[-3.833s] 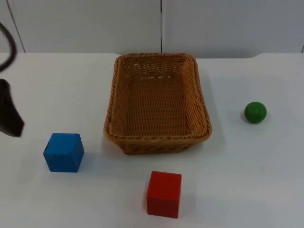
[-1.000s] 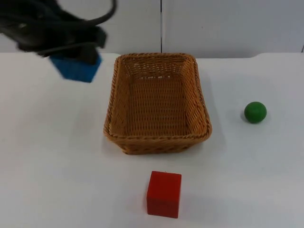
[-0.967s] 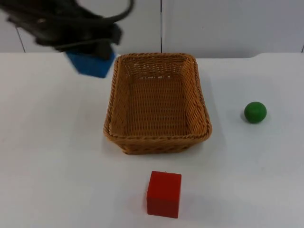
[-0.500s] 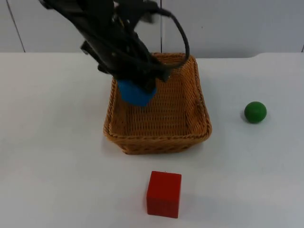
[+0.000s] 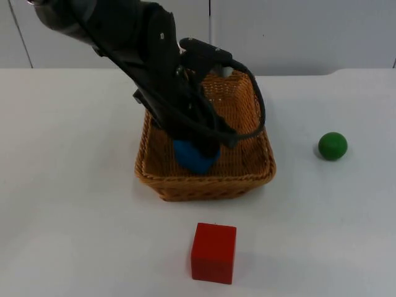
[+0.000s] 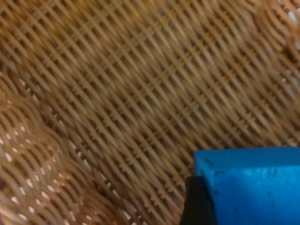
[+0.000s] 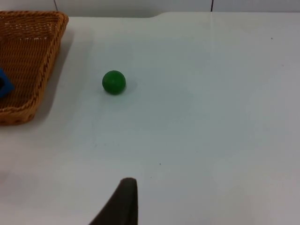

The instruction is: Place all geometric objects except the red cube into the basket.

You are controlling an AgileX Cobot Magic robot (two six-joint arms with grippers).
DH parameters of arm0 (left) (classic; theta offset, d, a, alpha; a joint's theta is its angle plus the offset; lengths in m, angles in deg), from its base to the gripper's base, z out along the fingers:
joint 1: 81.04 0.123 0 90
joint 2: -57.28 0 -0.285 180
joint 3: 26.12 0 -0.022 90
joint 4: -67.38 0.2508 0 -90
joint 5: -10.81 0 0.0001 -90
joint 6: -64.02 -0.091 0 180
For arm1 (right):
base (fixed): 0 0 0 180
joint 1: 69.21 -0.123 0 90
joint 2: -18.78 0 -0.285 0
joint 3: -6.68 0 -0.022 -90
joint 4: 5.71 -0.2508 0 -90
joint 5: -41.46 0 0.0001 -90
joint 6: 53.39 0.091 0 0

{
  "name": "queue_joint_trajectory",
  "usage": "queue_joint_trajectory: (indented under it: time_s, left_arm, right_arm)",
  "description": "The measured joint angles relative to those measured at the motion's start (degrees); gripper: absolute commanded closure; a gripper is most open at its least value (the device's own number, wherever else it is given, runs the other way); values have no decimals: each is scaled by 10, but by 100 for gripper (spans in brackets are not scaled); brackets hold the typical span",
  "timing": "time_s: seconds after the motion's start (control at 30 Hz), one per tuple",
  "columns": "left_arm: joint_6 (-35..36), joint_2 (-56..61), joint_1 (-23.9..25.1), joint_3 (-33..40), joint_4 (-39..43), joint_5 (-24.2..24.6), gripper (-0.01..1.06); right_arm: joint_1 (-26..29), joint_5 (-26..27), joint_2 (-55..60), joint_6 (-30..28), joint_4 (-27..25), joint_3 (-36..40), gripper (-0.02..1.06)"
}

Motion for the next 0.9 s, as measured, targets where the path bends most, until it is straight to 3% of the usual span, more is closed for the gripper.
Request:
queue_joint_trajectory:
  time_s: [0.1,0.13,0.17,0.43,0.57,0.9]
  left_arm:
    - [0,0,0,0,-16,1,7]
    - [0,1,0,0,-19,4,7]
    - [0,6,0,0,-22,9,0]
    - [0,78,0,0,-33,56,0]
    - [0,176,0,-1,-42,120,0]
    - [0,285,0,-1,-45,196,0]
  right_arm:
    - [0,0,0,0,0,0,-1]
    - [0,0,0,0,0,0,-1]
    - [0,0,0,0,0,0,-1]
    - [0,0,0,-1,0,0,-1]
    - [0,0,0,-1,0,0,-1]
    - [0,0,0,-1,0,0,-1]
